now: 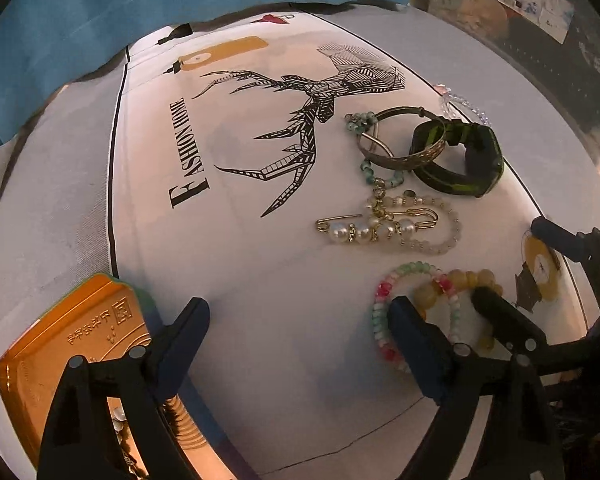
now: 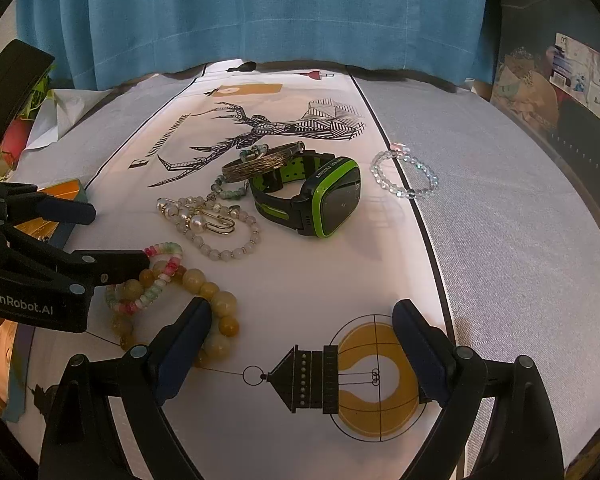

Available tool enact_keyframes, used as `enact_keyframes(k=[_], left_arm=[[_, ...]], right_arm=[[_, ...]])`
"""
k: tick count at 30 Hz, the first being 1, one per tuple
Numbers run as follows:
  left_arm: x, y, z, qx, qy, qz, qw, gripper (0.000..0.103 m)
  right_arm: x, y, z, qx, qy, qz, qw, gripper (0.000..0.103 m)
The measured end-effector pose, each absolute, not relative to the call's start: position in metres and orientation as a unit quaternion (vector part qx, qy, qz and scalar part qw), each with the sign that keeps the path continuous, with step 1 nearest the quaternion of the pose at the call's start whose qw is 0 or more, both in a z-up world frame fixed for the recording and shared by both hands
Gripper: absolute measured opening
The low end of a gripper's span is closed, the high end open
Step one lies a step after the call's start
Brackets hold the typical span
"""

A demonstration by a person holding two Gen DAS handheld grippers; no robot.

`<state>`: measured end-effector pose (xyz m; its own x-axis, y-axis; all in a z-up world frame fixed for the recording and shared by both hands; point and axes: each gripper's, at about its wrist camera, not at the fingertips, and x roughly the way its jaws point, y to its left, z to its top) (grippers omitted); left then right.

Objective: Organize jewelry
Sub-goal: 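Grasp the pink-green bead bracelet with the left tool while the right tool grasps the amber bead bracelet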

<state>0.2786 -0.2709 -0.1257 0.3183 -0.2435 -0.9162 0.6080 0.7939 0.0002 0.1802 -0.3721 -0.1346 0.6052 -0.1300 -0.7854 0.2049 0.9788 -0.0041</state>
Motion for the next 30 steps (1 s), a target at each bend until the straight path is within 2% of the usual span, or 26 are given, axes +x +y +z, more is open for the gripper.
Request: enact_keyframes(k=[2,3,4,5,6,7,11,17,23,30], left_arm=[[0.275,-0.272,-0.124,0.174,0.515,-0.275,0.793,0.079],[0.271,-0.273,-0.12,0.178,0.506,-0.286,0.794,0.047],[0.265,-0.277,-0.116,0.187,0.498,-0.309,0.789,0.007],[0.261,-0.28,-0.115,0.194,0.502,-0.319,0.78,0.006],[0.258,-0.282,-0.114,0.185,0.514,-0.332,0.769,0.004],[0.257,-0.282,-0.114,0.175,0.521,-0.34,0.763,0.004],[0.257,-0.268,-0.099,0.128,0.524,-0.339,0.771,0.004],[0.245,-0.236,-0.059,0.091,0.499,-0.319,0.8,0.004],[0.204,-0.195,-0.016,0.06,0.471,-0.289,0.831,0.004],[0.139,-0.144,0.011,0.037,0.457,-0.272,0.846,0.004]], right_arm=[[0.18,-0.372,-0.135,0.043,0.434,-0.093,0.895,0.092],[0.18,-0.372,-0.134,0.043,0.435,-0.093,0.895,0.092],[0.18,-0.372,-0.134,0.042,0.435,-0.092,0.895,0.085],[0.179,-0.37,-0.133,0.039,0.431,-0.081,0.898,0.076],[0.178,-0.367,-0.131,0.033,0.426,-0.068,0.902,0.035],[0.179,-0.361,-0.128,0.022,0.427,-0.05,0.903,0.012],[0.178,-0.362,-0.123,0.047,0.438,-0.035,0.897,0.012],[0.159,-0.367,-0.086,0.054,0.401,-0.055,0.913,0.012],[0.125,-0.349,-0.035,0.039,0.36,-0.054,0.931,0.012],[0.072,-0.32,-0.001,0.029,0.339,-0.043,0.939,0.012]])
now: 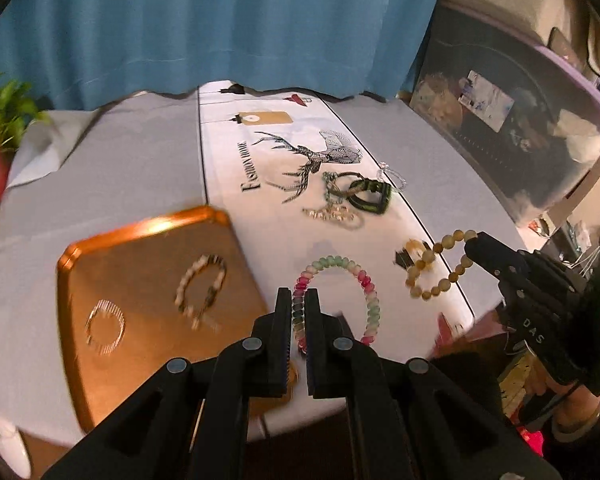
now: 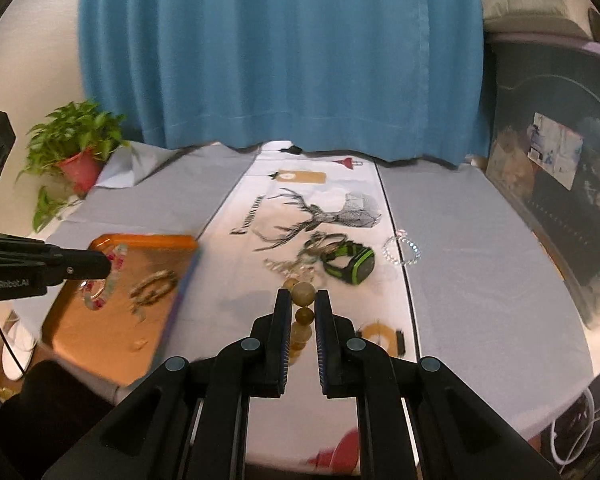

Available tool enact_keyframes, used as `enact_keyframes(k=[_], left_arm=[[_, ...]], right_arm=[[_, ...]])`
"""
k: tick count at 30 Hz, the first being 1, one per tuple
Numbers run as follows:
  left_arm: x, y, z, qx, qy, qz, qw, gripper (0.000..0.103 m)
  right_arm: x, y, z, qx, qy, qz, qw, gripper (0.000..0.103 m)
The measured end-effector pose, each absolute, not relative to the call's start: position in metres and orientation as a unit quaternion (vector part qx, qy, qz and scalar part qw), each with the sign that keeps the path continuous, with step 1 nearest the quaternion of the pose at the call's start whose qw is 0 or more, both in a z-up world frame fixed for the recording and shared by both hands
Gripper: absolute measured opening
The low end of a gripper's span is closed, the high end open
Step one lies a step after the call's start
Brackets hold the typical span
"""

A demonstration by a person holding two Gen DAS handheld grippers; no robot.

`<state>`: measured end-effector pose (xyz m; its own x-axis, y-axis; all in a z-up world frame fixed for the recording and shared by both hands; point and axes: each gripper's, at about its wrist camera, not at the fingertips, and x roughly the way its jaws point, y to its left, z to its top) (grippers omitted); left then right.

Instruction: Organize jewelry

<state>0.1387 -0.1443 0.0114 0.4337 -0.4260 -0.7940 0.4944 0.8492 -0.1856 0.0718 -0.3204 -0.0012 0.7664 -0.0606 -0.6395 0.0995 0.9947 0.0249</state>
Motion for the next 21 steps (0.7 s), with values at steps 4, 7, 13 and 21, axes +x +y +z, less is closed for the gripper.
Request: enact_keyframes(k=[4,7,13,21], left_arm=[[0.103,-0.126,0.017,0.042,0.452,-0.265,0.851,0.004],[0.078,-0.111,0.022,0.035,0.45,-0.261,0.853,0.004],[0.037,-0.092,0.03,0.027,0.44,-0.256,0.86,0.004],[0.002,-0.078,0.041,0.022,0.417,-0.252,0.873,0.004]], right_arm=[[0.039,-0.301,0.003,0.02,0.34,-0.032,0.94,0.012],[0.014,-0.287,0.005,0.014,0.344,-0.025,0.939,0.012],[-0.029,-0.261,0.014,0.009,0.342,-0.004,0.94,0.012],[-0.066,-0.225,0.024,-0.003,0.333,0.028,0.942,0.012]])
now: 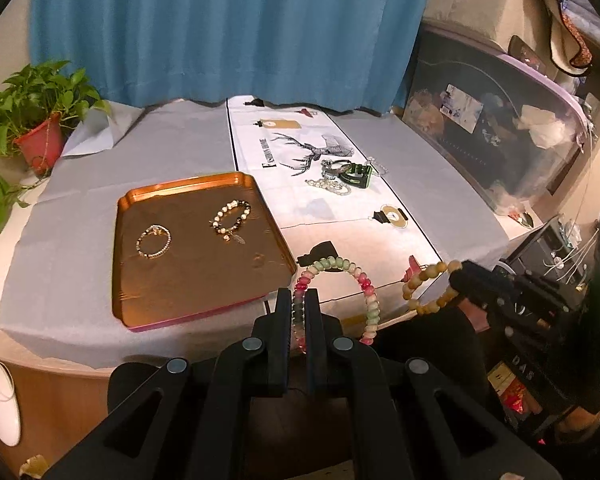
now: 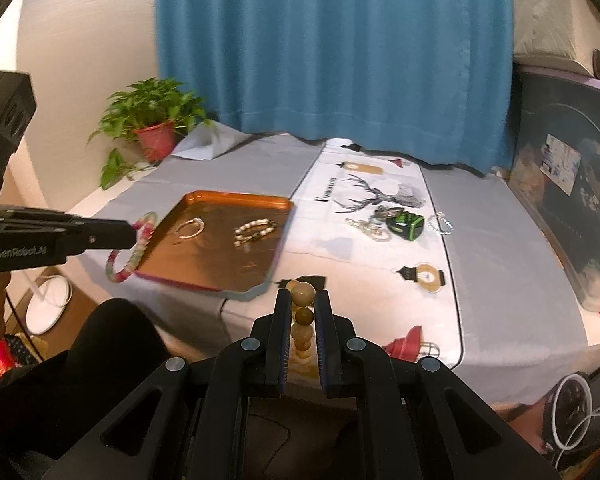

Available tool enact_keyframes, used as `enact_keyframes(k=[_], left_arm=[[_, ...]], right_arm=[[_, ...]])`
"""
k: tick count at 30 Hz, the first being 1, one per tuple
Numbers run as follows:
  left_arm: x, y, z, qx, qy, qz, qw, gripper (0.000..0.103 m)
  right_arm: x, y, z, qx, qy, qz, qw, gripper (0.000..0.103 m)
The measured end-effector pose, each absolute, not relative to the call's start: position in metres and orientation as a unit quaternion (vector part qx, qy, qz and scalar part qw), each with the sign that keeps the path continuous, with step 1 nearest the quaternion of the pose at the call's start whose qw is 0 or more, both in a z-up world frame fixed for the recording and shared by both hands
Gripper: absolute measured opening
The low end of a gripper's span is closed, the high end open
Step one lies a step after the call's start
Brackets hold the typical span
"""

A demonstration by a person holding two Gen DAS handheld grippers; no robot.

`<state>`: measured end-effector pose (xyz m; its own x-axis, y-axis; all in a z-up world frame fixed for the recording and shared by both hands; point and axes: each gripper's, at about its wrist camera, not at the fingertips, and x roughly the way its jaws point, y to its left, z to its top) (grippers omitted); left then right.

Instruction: Organize jewelry

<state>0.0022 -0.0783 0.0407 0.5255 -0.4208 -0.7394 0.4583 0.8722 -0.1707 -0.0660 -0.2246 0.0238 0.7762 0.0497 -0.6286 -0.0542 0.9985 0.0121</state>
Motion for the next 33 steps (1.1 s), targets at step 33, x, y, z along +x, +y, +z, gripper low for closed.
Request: enact_keyframes(k=[33], left_arm=[[-0.012,-0.048,0.036,0.018,0.405,-0.221,0.887,0.004]], right_arm=[[-0.074,-0.189,0.022,-0.021,0.348,0.049,0.936,0.012]])
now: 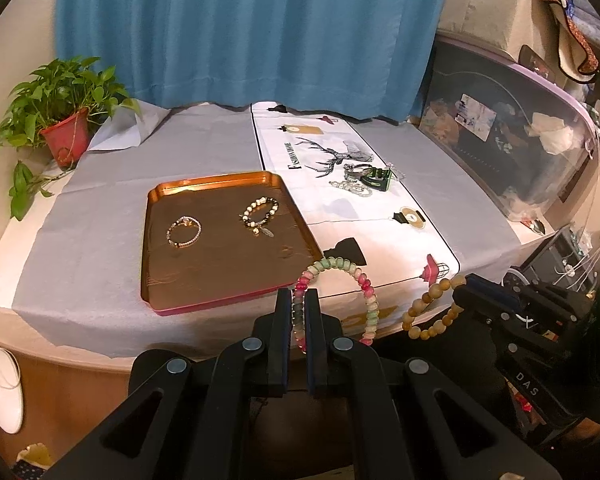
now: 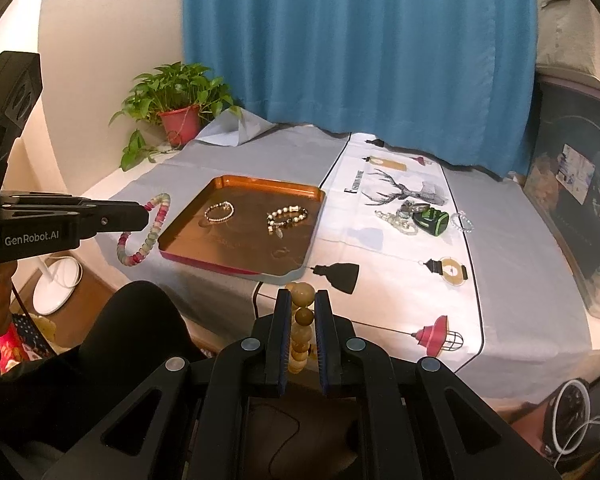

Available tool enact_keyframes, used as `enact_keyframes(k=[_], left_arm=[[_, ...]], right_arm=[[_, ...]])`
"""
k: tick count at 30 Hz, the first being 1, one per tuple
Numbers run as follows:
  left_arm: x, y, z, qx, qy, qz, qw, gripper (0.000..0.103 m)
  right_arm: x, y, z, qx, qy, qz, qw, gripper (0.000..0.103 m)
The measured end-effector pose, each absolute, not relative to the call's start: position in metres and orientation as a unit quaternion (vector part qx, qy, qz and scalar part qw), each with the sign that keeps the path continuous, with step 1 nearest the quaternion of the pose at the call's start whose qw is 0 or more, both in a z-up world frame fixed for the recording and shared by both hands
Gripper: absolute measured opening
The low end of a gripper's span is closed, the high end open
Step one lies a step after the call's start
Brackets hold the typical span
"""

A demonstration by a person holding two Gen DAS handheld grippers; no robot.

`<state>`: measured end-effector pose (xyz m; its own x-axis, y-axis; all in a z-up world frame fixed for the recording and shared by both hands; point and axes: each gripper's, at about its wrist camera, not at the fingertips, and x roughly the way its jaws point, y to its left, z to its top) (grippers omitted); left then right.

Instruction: Organize jewelry

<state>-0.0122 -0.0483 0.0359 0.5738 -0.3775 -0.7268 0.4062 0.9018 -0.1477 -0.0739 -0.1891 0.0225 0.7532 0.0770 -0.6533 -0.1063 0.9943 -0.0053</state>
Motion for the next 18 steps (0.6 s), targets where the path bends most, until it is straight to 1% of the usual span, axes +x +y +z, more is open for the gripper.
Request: enact_keyframes(k=[18], left_arm=[[0.019,-0.037,0.015,-0.003,0.427,-0.218,0.878,0.004]], right_arm=[[-0.039,-0.179,0.009,-0.033,0.368,0.054,0.928,0.012]])
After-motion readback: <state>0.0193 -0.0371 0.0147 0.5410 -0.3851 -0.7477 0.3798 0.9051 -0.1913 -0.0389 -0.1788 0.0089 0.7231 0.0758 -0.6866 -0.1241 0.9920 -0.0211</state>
